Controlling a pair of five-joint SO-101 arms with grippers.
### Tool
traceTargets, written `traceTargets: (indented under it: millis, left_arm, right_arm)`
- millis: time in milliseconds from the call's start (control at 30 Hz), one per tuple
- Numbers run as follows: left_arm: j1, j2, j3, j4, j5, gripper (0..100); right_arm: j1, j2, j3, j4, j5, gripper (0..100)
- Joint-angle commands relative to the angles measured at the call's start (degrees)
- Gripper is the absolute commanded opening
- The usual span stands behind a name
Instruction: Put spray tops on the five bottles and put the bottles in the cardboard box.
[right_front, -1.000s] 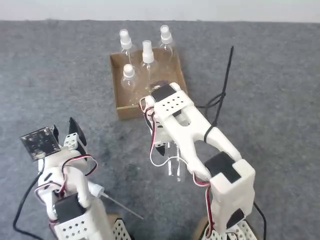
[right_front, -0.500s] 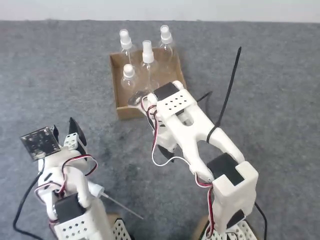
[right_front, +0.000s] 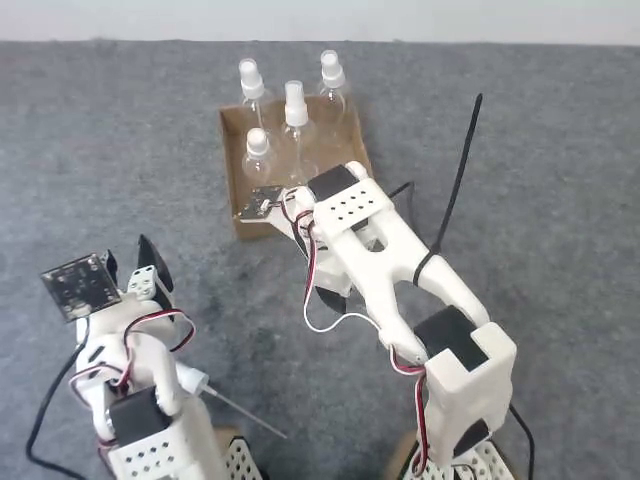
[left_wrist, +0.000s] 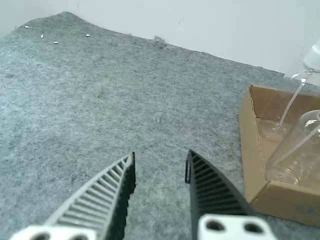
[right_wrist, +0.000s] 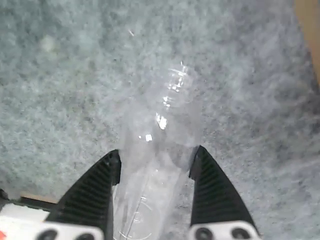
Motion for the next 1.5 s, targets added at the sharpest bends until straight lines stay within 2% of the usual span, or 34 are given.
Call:
traceTargets:
  millis: [0,200,267,467,667,900,1100,1167,1467]
  left_arm:
    - [-0.4,-1.1,-0.8,-1.8,0.4,16]
    - [-0.4,-1.1,-0.8,-1.8,0.4,16]
    - [-0.4,-1.1,-0.8,-1.8,0.4,16]
    - [-0.4,-1.1,-0.8,-1.8,0.4,16]
    - [-0.4,-1.1,-0.8,-1.8,0.4,16]
    - [-0.4,-1.1,-0.8,-1.8,0.4,16]
    - [-0.4,-1.1,-0.8,-1.8,0.4,16]
    - [-0.4,-1.1,-0.8,-1.8,0.4,16]
    - [-0.4,-1.1,-0.8,-1.8,0.4,16]
  right_arm:
    - [0.4,-4.6,-0.3,0.9,2.0,3.2]
    - [-1.4,-4.4,-0.2,2.9,1.9,21.8]
    - [-2.2,-4.1,-0.2,2.4,1.9,24.9]
    - [-5.1,2.4,-0.6,2.2,1.9,25.2]
    - [-4.9,6.4,-0.6,-0.7,1.9,25.2]
    - [-5.0,6.3,-0.6,0.0,1.9,23.9]
    - [-5.1,5.8,-0.6,0.2,2.0,0.0]
    - [-5.1,3.8,-0.6,1.7,1.9,2.8]
    - [-5.3,-11.2,-0.3,5.4,0.0,0.7]
